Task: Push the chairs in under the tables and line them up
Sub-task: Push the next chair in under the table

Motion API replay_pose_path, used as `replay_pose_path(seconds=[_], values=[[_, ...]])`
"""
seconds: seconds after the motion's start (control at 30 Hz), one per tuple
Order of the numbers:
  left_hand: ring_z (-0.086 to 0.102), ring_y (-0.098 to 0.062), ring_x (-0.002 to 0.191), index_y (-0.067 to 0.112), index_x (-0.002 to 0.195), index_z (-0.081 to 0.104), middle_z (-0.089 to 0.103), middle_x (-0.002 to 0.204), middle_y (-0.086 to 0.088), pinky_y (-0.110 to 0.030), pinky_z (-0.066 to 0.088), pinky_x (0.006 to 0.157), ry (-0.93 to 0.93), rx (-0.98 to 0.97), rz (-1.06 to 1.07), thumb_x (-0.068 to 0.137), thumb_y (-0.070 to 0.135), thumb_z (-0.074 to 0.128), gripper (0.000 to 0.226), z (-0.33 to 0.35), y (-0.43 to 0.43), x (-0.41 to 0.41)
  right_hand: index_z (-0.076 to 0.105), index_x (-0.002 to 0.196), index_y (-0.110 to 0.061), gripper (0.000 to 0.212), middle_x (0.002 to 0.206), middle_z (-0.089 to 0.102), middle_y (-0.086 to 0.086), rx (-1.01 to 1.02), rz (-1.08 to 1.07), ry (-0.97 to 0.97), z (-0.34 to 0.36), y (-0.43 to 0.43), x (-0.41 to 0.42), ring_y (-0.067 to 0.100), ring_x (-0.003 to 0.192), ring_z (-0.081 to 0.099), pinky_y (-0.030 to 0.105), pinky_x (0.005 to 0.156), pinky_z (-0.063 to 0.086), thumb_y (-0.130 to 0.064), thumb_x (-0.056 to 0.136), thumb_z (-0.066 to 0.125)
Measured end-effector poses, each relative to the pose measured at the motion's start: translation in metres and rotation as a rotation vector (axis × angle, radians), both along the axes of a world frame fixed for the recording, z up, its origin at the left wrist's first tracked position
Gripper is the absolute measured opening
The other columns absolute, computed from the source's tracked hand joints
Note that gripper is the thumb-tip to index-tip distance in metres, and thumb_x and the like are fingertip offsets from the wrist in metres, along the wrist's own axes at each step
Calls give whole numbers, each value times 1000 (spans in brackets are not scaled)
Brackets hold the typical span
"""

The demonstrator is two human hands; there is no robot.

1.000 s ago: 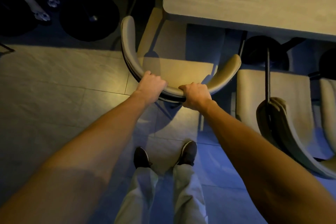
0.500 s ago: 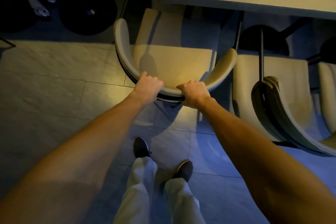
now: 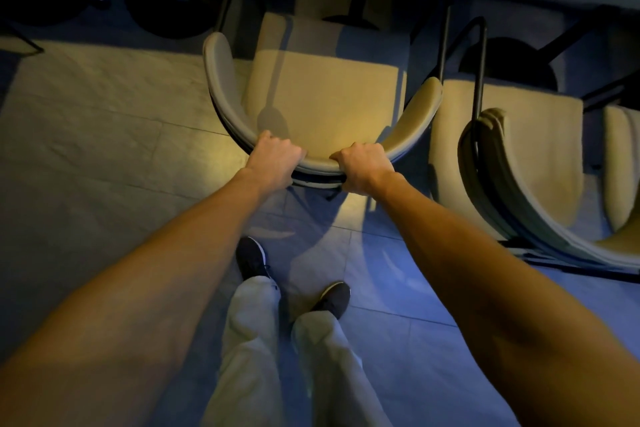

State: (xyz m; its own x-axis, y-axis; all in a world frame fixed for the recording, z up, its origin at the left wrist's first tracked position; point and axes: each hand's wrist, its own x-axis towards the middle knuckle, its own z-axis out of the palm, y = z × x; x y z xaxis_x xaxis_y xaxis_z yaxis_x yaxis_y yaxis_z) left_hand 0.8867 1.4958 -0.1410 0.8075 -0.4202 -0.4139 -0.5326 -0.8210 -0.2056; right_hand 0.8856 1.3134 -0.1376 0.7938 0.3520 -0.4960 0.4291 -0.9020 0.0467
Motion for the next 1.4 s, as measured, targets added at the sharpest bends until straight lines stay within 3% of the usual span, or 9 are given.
replay_pose_path(seconds=[0.2,0.33,0.5,0.73,0.83,1.0,1.4], values=[[67,-28,101,26,126,59,70,110,-5,-36,49,77,169,-75,-24,79,47,78,56,5,8,-12,65,119,-30,35,96,69,0,6,35,13,0,-3,-20,23,87,66,36,73,52,-33,85,72],[62,-26,113,39,142,48,66,124,-1,-35,50,79,273,-32,-74,75,52,79,76,19,37,-5,65,120,-29,36,95,69,-1,-2,46,-3,-4,0,-35,22,85,66,37,74,55,-31,85,73],[65,-22,107,43,139,52,69,116,5,-33,45,74,215,18,-103,80,41,76,64,25,47,-12,66,116,-30,33,89,68,-1,-4,26,-40,-8,5,-52,24,77,64,33,63,47,-35,84,71],[64,-22,104,43,136,56,70,113,5,-31,42,69,232,-8,-161,79,40,77,61,29,55,-18,64,122,-30,39,94,68,-1,6,-74,-6,-7,17,-74,21,79,61,35,69,52,-41,85,75],[64,-22,103,41,136,57,70,111,5,-31,43,69,241,0,-209,78,42,78,62,33,60,-17,64,121,-30,36,93,66,0,-16,-109,-22,-6,28,-84,23,75,54,32,65,44,-39,87,71],[65,-21,102,39,134,60,70,110,5,-31,43,71,239,5,-260,76,44,78,60,35,69,-17,63,121,-29,39,97,68,2,-16,-163,3,-4,42,-98,23,75,54,33,64,43,-44,86,71],[63,-25,105,32,130,62,69,113,0,-33,36,69,221,-29,-217,77,40,80,56,22,75,-28,63,125,-33,44,96,68,0,-19,-156,48,12,46,-97,23,89,65,40,77,58,-39,83,75]])
